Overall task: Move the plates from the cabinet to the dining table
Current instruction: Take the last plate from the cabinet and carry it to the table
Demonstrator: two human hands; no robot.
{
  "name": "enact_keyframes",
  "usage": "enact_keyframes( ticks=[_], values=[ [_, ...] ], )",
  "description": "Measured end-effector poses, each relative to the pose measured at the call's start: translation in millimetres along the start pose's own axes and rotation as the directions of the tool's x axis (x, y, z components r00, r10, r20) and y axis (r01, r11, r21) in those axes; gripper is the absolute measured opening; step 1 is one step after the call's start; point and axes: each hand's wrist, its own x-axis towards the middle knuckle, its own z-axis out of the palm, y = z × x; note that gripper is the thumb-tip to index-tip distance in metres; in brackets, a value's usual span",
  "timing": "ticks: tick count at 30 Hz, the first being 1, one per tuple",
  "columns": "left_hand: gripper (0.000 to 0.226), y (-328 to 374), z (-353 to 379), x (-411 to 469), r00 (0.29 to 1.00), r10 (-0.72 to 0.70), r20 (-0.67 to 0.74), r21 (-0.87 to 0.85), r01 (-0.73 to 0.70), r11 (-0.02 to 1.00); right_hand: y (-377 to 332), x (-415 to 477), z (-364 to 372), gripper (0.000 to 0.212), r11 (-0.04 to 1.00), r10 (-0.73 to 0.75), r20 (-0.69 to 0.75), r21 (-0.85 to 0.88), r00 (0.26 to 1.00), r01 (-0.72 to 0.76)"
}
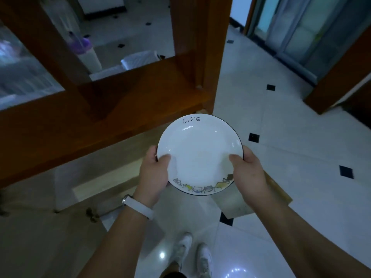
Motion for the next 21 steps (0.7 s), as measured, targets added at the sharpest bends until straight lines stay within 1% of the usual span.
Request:
enact_keyframes(
  ticks=[3, 8, 11, 15, 19, 21],
  values=[
    [0.014, 30.6, 3.7, -0.8, 0.998, 0.016, 0.062, -0.052, -0.012, 0.999, -26.7, -9.0, -10.7, 0.03, 1.0, -0.017, -0.048, 0.019, 0.999, 0.018],
    [0.02, 71.6, 12.9, 7.7, 0.98, 0.097, 0.175, -0.107, -0.079, 0.991, -60.7, -14.2, -29.2, 0.027, 0.997, -0.036, -0.121, 0.06, 0.992, 0.043],
    [0.026, 94.8, 21.5, 14.8, 0.959, 0.135, 0.249, -0.142, -0.102, 0.985, -76.6, -18.0, -40.0, 0.03, 0.994, -0.069, -0.162, 0.076, 0.984, 0.082],
    [0.036, 119.4, 42.1, 24.9, 0.906, 0.151, 0.395, -0.186, -0.082, 0.979, -88.7, -23.7, -55.0, 0.034, 0.995, -0.073, -0.211, 0.05, 0.975, 0.086],
    [0.04, 128.1, 74.8, 31.8, 0.859, 0.15, 0.489, -0.158, -0.082, 0.984, -89.9, -32.2, -70.9, 0.032, 0.996, -0.032, -0.324, 0.073, 0.946, 0.058],
    [0.037, 127.1, 92.3, 31.8, 0.829, 0.143, 0.541, -0.142, -0.078, 0.987, -84.9, -38.3, -79.7, 0.033, 0.994, -0.009, -0.391, 0.098, 0.92, 0.051]
  ],
)
